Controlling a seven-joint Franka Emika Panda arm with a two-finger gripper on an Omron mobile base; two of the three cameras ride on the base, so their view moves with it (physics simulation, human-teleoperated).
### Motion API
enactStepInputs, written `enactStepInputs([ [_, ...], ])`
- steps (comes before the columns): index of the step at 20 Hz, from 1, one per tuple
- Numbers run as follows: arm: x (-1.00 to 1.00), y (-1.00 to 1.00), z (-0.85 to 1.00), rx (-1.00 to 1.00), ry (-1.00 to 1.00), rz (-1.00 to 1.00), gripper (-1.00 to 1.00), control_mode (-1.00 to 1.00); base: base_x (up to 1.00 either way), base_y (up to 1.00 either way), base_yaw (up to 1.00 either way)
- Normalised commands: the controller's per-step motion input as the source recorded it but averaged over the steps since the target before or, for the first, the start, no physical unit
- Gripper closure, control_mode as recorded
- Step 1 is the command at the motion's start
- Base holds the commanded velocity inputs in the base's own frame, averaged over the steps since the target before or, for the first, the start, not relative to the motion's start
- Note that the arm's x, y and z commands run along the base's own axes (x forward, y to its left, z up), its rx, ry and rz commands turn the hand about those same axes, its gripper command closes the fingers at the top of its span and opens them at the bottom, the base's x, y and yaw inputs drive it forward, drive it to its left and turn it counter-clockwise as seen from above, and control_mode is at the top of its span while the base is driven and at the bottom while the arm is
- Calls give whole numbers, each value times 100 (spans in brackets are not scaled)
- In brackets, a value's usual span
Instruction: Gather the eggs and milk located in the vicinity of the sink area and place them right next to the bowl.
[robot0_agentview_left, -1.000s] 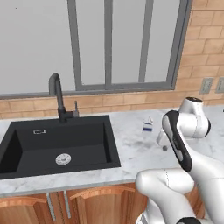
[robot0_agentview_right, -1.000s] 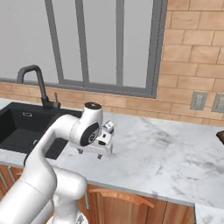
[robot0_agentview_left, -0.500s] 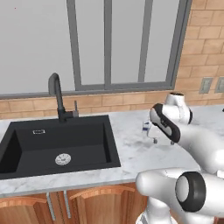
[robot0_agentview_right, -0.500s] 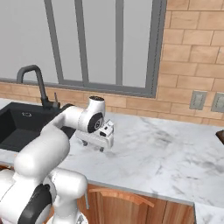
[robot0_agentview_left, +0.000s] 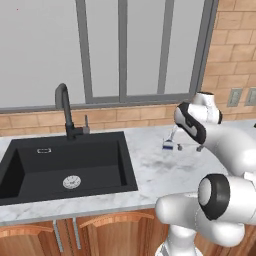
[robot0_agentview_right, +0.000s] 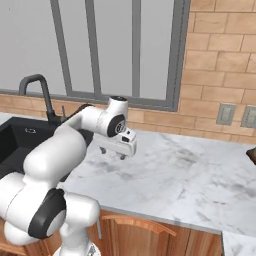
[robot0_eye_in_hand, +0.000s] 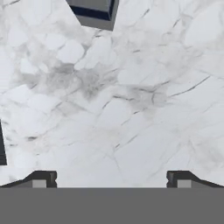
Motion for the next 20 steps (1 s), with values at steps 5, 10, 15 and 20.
enactStepInputs([
  [5,2,20,44,-2,-13,0,-100,-100,0,0,0],
  [10,40,11,0,-15,-8,0,-100,-100,0,0,0],
  [15,63,1,12,-6,6,-4,-100,-100,0,0,0],
  [20,37,0,1,2,0,-8,-100,-100,0,0,0],
])
